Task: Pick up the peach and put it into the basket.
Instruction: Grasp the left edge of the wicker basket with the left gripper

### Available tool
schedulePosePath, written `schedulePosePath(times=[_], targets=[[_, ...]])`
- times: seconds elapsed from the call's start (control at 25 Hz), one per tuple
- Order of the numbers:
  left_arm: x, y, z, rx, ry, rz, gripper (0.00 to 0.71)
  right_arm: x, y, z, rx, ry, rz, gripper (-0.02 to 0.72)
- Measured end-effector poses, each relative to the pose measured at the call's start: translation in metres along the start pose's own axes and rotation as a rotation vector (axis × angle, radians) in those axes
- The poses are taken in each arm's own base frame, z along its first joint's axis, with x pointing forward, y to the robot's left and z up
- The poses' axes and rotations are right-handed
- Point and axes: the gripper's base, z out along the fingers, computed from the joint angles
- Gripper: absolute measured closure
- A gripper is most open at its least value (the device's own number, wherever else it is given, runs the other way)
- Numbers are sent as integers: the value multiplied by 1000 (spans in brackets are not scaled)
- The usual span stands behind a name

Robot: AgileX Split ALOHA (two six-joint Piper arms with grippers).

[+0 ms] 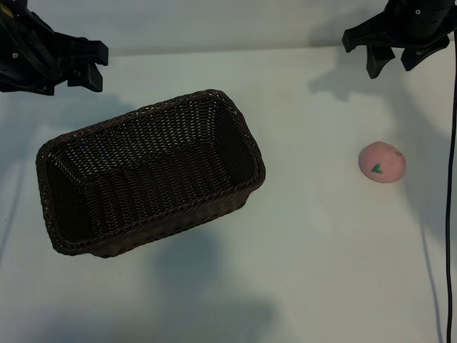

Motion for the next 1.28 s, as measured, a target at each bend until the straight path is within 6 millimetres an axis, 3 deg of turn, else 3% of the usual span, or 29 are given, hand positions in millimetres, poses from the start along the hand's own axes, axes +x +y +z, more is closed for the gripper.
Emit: schedulePosePath(times=[0.48,0.8,1.28], targets=[[-4,-1,0,7,-49,-5,111,0,0,0,-5,0,2,198],[8,2,-3,-14,37,-26,111,0,0,0,5,0,-4,198],[105,27,-43,-132,-9,-250,111,0,0,0,5,0,-21,198]])
